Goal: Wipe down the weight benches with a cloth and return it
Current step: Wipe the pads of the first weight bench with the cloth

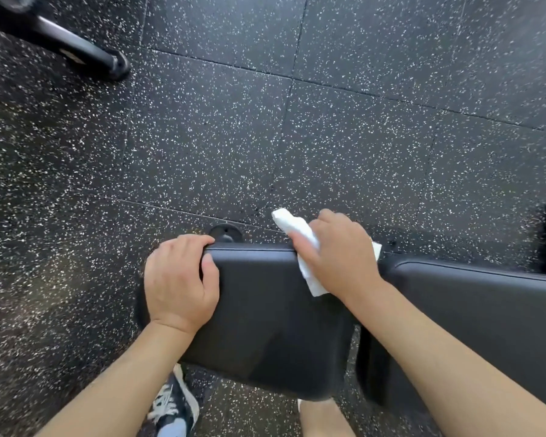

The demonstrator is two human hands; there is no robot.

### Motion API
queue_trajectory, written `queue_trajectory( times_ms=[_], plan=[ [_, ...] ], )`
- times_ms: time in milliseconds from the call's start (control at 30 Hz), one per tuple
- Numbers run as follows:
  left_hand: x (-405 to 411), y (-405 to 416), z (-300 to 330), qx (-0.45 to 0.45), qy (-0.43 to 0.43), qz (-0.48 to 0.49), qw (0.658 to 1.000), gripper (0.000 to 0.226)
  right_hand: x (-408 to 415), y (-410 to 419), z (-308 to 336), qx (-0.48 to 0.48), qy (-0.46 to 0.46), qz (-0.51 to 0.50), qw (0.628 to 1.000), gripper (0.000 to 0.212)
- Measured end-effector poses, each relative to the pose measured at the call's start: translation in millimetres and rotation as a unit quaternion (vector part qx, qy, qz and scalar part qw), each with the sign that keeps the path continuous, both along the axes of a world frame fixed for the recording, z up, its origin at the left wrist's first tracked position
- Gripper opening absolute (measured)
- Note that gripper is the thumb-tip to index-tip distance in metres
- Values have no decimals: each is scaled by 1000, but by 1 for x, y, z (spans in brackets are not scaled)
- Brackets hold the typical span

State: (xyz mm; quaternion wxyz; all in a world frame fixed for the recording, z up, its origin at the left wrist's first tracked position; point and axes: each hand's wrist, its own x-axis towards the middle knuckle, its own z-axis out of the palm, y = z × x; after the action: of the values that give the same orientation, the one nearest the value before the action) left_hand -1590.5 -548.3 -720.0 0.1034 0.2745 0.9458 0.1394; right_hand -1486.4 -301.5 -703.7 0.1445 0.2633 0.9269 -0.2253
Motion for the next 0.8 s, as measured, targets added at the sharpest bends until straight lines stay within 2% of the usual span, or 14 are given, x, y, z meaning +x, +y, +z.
queue_trajectory(
  times_ms=[67,167,233,300,400,500,567,700,800],
  plan=[
    [0,-1,-1,-5,-2,-6,1000,32,-37,-35,-2,-1,5,58,998,47],
    [0,-3,-1,-2,8,-3,1000,21,-85,-86,-10,-51,-4,94,994,45],
    [-1,-3,0,6,8,10,1000,19,-95,-96,-12,-75,-17,104,992,47],
    [0,-2,0,6,3,3,1000,26,-83,-82,-10,-62,-21,106,992,55],
    [1,-3,2,8,-3,-2,1000,33,-38,-34,-8,-16,-23,72,997,58],
    [1,-2,2,22,-7,-2,1000,34,7,10,-6,-35,-41,-28,998,60],
    [1,-3,1,18,-10,3,1000,34,15,14,-6,-26,-43,-60,997,58],
    [1,-3,3,13,-18,12,1000,33,-21,-23,-6,60,-66,7,996,53],
    [2,-3,7,-9,-31,43,999,35,-71,-78,-7,29,-36,61,997,48]
  ],
)
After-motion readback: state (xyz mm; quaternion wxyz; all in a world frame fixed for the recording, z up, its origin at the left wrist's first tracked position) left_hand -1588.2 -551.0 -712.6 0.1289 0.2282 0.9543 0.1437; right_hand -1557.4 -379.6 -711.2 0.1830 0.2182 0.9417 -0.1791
